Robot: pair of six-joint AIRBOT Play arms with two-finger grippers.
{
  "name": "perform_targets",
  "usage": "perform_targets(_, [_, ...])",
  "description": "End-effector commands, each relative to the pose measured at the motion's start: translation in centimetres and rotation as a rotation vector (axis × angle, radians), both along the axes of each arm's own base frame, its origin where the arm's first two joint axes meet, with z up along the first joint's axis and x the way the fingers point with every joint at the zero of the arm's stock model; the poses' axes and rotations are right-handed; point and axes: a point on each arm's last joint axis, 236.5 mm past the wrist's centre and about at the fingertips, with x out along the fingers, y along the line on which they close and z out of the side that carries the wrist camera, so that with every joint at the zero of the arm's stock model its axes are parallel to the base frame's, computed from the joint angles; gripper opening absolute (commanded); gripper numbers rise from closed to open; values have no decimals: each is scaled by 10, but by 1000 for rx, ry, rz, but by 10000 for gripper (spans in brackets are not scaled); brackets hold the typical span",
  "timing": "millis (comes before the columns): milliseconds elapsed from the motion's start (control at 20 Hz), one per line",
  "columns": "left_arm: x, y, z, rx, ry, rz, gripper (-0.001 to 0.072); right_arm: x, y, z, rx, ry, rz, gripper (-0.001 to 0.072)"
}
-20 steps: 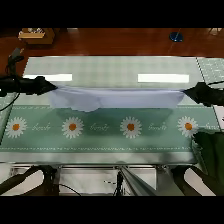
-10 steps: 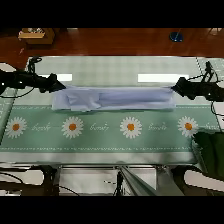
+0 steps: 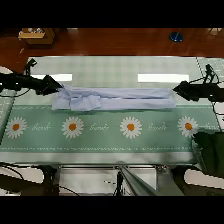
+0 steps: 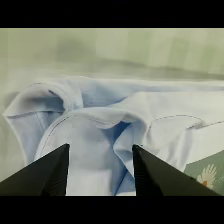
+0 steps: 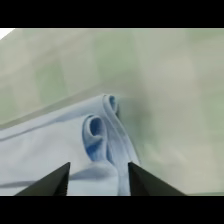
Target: Fold the shirts.
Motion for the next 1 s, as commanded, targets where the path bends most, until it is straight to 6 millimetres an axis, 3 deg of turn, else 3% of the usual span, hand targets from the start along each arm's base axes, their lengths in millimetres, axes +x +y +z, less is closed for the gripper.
perform_targets(0, [-2,30,33,2,-39,51,466,-47,-19,-14,-33,166,55,561])
perform_targets(150, [-3,31,53,20,-81,53,466,-58,1,-29,91,237,82,614])
perform_targets(450, [-7,18,58,11,-78,13,466,-30,52,-52,282,234,38,600])
perform_targets(500, [-7,15,58,11,-78,8,466,-25,65,-55,300,236,38,544])
perform_targets(550, [-7,13,58,11,-78,3,466,-20,75,-55,316,226,39,375])
perform_targets(600, [-8,11,58,9,-75,-3,466,-14,80,-50,329,205,37,137])
perform_targets(650, [-10,9,58,5,-71,-9,447,-10,84,-39,349,185,53,17])
perform_targets(750, [-14,6,61,-1,-66,-24,365,-8,81,-5,326,123,142,17])
perform_targets(850, [-19,-3,68,-14,-63,-56,26,-7,73,38,268,51,185,16])
perform_targets(950, [-22,-29,80,-80,-70,-98,25,-12,64,77,179,-6,204,16])
